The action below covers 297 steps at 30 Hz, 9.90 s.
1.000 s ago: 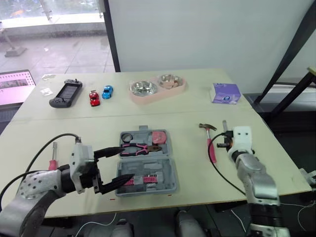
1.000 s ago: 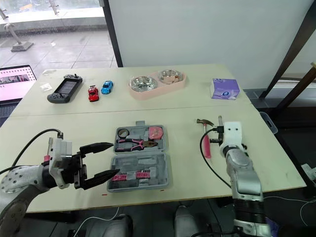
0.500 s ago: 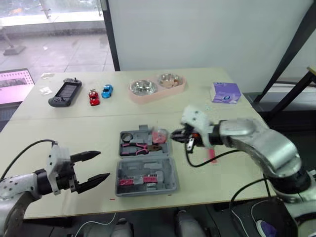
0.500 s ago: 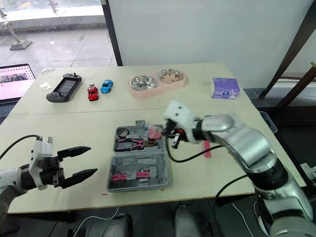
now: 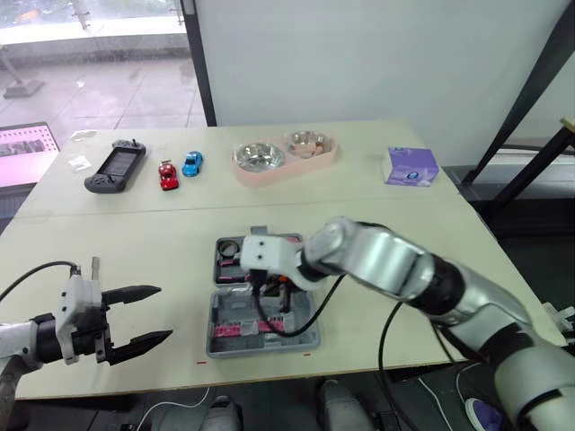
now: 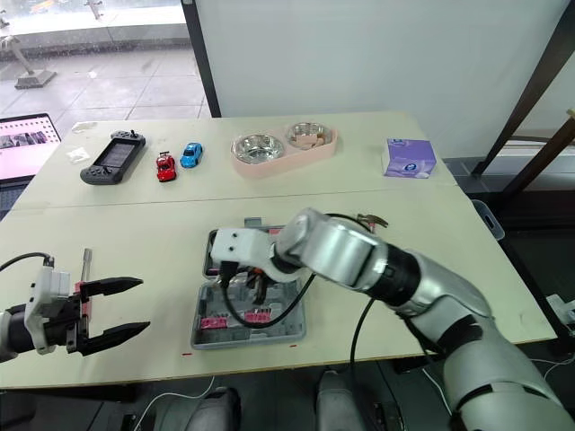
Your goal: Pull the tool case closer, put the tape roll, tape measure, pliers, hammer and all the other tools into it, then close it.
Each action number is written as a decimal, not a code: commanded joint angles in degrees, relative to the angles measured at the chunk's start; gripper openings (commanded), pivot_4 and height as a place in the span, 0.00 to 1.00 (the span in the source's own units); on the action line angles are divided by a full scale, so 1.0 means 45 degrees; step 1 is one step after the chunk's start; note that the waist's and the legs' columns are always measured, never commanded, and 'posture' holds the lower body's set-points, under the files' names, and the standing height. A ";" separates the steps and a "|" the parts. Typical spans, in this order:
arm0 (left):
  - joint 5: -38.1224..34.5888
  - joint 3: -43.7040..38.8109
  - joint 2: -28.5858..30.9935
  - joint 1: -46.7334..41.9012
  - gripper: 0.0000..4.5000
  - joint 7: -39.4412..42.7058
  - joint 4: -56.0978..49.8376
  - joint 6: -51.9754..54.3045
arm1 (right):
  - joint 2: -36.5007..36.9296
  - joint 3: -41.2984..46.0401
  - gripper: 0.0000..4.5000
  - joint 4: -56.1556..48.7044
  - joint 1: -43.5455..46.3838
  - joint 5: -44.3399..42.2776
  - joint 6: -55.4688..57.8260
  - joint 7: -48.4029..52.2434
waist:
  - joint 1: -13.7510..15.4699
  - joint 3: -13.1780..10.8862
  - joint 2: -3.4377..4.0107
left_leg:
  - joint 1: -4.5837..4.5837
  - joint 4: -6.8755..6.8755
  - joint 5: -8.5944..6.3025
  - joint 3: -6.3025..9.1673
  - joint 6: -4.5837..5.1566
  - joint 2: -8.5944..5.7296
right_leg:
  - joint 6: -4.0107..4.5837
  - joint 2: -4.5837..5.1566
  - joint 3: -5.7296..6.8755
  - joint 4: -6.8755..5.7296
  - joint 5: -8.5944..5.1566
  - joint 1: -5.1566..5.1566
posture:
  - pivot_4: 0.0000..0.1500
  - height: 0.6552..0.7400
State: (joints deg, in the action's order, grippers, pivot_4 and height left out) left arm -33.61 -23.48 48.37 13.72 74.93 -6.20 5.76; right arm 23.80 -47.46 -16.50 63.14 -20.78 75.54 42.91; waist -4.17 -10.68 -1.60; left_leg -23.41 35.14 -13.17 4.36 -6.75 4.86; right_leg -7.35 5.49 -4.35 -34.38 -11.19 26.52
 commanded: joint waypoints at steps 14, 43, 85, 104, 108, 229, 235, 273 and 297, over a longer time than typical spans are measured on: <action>0.0122 -0.0074 -0.0346 0.0368 1.00 -0.0105 -0.0619 -0.0378 | -0.0897 -0.1268 0.02 0.2502 0.0599 0.1941 -0.2338 0.0985 | 0.0006 0.0002 -0.0003 | 0.0011 0.0002 0.0001 0.0008 0.0000 0.0001 | -0.0006 -0.0005 0.0004 -0.0027 0.0001 -0.0007 | 1.00 0.98; -0.0125 -0.0325 -0.0432 0.0850 1.00 -0.0972 -0.1865 0.0314 | -0.2322 -0.1659 0.02 0.4821 -0.0018 0.4172 -0.3973 0.1770 | 0.0005 0.0003 -0.0005 | 0.0052 0.0024 0.0006 0.0036 -0.0002 0.0001 | -0.0035 -0.0017 0.0004 -0.0161 -0.0023 0.0000 | 1.00 0.98; -0.0311 -0.0358 -0.0487 0.0942 1.00 -0.1238 -0.2309 0.0864 | -0.3025 -0.0968 0.02 0.4933 -0.0530 0.4938 -0.4197 0.2225 | -0.0022 0.0003 -0.0005 | 0.0053 0.0022 0.0007 0.0049 -0.0003 0.0002 | -0.0039 -0.0025 0.0005 -0.0164 -0.0025 -0.0001 | 1.00 0.98; -0.0340 -0.0353 -0.0469 0.0886 1.00 -0.1275 -0.2336 0.0905 | -0.3391 -0.0990 0.02 0.5965 -0.0602 0.5422 -0.4808 0.2264 | -0.0275 0.0004 -0.0006 | 0.0057 0.0022 0.0007 0.0054 -0.0003 0.0005 | -0.0038 -0.0030 0.0005 -0.0174 -0.0025 -0.0003 | 1.00 0.98; -0.0330 -0.0337 -0.0467 0.0867 1.00 -0.1287 -0.2335 0.0903 | -0.3453 -0.0894 0.31 0.6009 -0.0620 0.5467 -0.4883 0.2278 | -0.0306 0.0004 -0.0006 | 0.0056 0.0022 0.0007 0.0059 -0.0003 0.0004 | -0.0039 -0.0030 0.0005 -0.0175 -0.0025 -0.0005 | 1.00 0.98; -0.2023 -0.1134 -0.2011 0.2054 1.00 -0.2809 -0.3632 0.1942 | -0.0750 1.2823 0.99 0.0732 -1.0833 0.2492 -0.6087 -0.8339 | -0.0022 0.0038 -0.0166 | 0.0223 0.0018 -0.0052 -0.0056 -0.0062 -0.0007 | 0.0098 0.0019 -0.0017 0.0271 0.0055 -0.0161 | 1.00 0.98; -0.2009 -0.0720 -0.1755 0.1503 1.00 -0.2875 -0.4412 0.2376 | -0.2133 1.2517 0.99 0.4901 -0.7860 0.3286 -0.7036 -0.9819 | -0.0009 0.0031 -0.0151 | 0.0222 0.0012 -0.0047 -0.0047 -0.0052 -0.0008 | 0.0131 0.0008 -0.0017 0.0261 0.0079 -0.0172 | 1.00 0.98; -0.1418 -0.0083 -0.1596 0.0699 1.00 -0.3089 -0.4720 0.2470 | -0.3643 1.0430 0.01 -0.1856 -1.1677 0.3028 -0.2816 -0.9901 | 0.0020 -0.0019 -0.0035 | 0.0236 -0.0004 -0.0133 0.0104 0.0108 0.0007 | 0.0047 -0.0099 -0.0016 0.0135 0.0049 -0.0204 | 1.00 0.98; -0.1341 0.0039 -0.1278 0.0234 1.00 -0.3086 -0.4555 0.2733 | -0.4201 1.1578 0.96 -0.2239 -1.2393 0.2520 -0.3396 -0.9371 | 0.0035 0.0001 -0.0068 | 0.0224 0.0015 -0.0137 0.0101 0.0100 0.0003 | 0.0079 -0.0097 -0.0018 0.0263 0.0069 -0.0214 | 1.00 0.98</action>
State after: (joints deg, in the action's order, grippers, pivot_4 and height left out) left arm -39.23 -22.13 42.51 14.92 60.90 -25.61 19.06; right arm 4.63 4.02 -23.55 6.58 -8.79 59.77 0.36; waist -4.02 -10.68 -1.91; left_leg -22.40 35.17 -13.78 4.82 -6.30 4.88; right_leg -7.00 5.05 -4.42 -33.21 -10.89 25.57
